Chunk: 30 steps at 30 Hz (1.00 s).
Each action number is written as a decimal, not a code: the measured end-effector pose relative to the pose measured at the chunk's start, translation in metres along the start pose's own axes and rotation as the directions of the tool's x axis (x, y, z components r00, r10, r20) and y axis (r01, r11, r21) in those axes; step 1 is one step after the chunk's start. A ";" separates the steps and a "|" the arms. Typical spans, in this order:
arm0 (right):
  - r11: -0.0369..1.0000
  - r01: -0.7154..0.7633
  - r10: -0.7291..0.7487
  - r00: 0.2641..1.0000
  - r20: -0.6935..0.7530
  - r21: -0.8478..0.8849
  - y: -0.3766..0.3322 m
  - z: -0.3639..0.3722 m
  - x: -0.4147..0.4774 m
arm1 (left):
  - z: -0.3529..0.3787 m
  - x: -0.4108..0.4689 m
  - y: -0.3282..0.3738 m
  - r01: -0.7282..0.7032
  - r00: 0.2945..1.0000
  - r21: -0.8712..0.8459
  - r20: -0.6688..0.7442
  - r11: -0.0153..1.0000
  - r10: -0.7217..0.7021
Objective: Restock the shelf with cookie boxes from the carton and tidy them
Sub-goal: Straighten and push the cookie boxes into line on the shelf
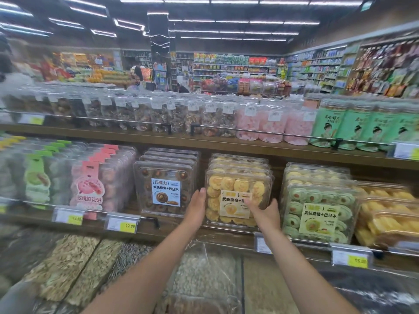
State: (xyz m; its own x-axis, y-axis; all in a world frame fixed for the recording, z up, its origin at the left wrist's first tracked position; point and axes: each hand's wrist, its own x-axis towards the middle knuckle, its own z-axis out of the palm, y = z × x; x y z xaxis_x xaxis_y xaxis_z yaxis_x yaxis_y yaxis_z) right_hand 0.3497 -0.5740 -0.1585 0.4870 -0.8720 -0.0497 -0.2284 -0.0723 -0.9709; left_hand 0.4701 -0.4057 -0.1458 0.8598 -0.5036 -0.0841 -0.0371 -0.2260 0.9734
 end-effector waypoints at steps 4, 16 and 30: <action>0.999 -0.025 0.025 1.000 0.014 -0.037 -0.005 -0.002 -0.024 | -0.011 -0.021 0.000 -0.019 1.000 0.150 0.027 0.988 0.016; 0.840 0.198 -0.139 0.979 0.152 -0.505 -0.022 -0.035 -0.125 | -0.048 -0.074 -0.010 -0.438 0.899 0.558 0.274 0.705 0.342; 0.654 0.201 -0.199 0.976 0.090 -0.729 -0.020 -0.122 -0.143 | -0.015 -0.099 0.012 -0.594 0.797 0.678 0.425 0.433 0.428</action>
State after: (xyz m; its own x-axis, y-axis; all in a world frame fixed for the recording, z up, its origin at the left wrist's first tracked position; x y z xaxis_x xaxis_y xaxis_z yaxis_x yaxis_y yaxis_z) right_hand 0.1818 -0.5071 -0.1029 0.5969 -0.7928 0.1231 -0.6664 -0.5753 -0.4742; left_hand 0.3918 -0.3460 -0.1223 0.4533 -0.8529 0.2590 -0.8721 -0.3643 0.3267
